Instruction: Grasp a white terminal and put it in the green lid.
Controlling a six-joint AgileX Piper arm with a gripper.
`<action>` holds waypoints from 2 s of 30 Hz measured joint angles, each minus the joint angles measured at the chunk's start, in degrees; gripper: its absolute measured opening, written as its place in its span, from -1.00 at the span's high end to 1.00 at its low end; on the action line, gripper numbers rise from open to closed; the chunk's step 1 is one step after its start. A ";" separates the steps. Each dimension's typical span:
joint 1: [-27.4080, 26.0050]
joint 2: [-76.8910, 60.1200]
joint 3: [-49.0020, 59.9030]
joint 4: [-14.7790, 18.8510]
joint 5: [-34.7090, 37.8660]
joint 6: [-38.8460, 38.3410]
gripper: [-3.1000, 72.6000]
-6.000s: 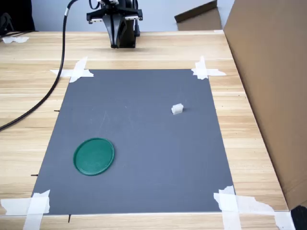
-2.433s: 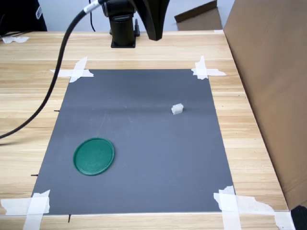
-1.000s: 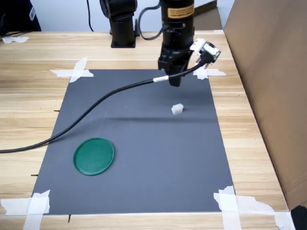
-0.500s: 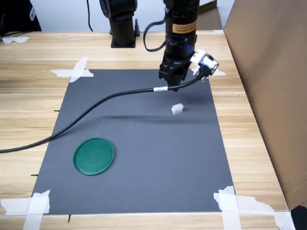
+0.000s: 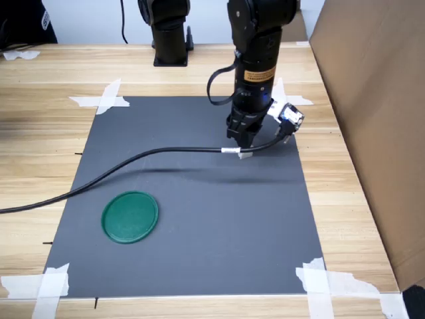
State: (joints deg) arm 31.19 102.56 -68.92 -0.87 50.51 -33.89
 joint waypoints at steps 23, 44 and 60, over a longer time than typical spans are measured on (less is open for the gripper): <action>-0.13 -1.33 -11.37 -2.01 10.67 -17.51 -0.22; -1.20 -2.44 0.05 -7.28 2.16 -21.60 -0.22; -1.20 -0.71 0.53 -10.49 -2.80 -14.31 -0.22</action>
State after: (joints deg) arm 29.99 101.85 -68.39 -11.37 47.71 -48.20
